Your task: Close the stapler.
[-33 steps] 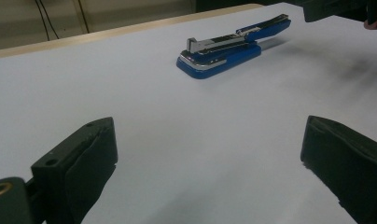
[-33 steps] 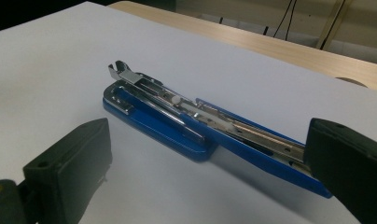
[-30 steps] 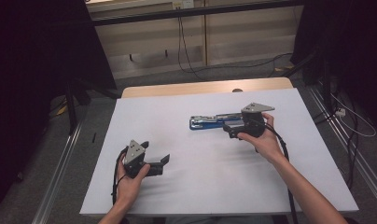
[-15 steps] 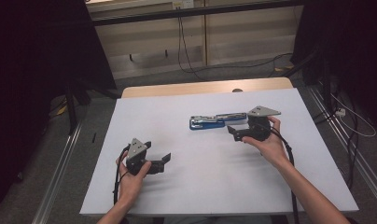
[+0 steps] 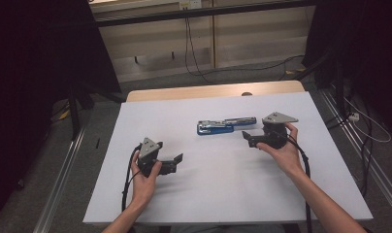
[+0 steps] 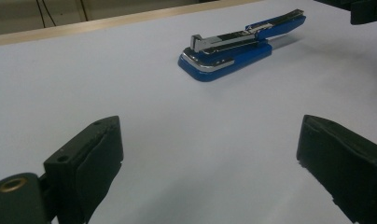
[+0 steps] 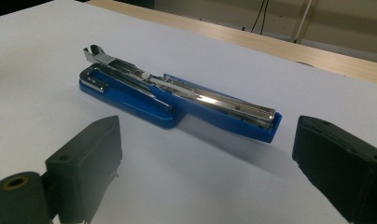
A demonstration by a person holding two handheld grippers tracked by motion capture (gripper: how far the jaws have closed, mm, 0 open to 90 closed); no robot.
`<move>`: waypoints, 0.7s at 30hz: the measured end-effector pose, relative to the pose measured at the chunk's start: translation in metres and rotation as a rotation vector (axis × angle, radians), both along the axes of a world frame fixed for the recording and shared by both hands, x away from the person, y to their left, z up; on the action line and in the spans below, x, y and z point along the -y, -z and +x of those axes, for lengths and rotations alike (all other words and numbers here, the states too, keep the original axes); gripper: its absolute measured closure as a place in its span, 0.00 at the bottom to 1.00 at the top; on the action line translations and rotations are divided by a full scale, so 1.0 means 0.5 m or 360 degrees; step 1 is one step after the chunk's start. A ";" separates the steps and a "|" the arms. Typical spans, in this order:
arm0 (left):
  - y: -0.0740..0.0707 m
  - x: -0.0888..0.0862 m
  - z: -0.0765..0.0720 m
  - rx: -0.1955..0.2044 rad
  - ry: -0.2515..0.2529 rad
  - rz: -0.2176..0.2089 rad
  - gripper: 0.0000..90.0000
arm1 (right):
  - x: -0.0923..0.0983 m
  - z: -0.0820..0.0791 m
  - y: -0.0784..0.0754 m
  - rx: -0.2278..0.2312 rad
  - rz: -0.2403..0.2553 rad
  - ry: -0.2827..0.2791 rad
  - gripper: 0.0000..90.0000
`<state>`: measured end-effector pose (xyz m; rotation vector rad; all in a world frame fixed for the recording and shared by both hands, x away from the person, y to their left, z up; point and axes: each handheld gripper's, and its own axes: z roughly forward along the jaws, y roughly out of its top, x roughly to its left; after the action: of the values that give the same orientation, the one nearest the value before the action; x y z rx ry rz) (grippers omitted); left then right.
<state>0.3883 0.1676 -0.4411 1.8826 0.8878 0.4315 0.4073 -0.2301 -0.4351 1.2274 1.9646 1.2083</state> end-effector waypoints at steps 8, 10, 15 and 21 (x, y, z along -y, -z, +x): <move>-0.010 0.023 0.026 0.0077 0.0004 -0.0016 0.06 | 0.010 0.004 0.013 -0.0048 0.0005 0.0003 0.12; -0.010 0.030 0.036 0.0101 0.0010 -0.0003 0.06 | 0.010 0.005 0.015 -0.0053 0.0002 0.0002 0.13; -0.012 0.047 0.051 0.0164 0.0069 -0.0015 0.06 | 0.011 0.004 0.019 -0.0077 0.0013 -0.0017 0.22; -0.019 0.069 0.064 0.0174 0.0064 0.0046 0.03 | 0.018 0.010 0.025 -0.0091 -0.0017 -0.0013 0.33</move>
<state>0.4203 0.1329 -0.4315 1.8810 0.7734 0.5203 0.4125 -0.2389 -0.4474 1.2628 2.0165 1.1774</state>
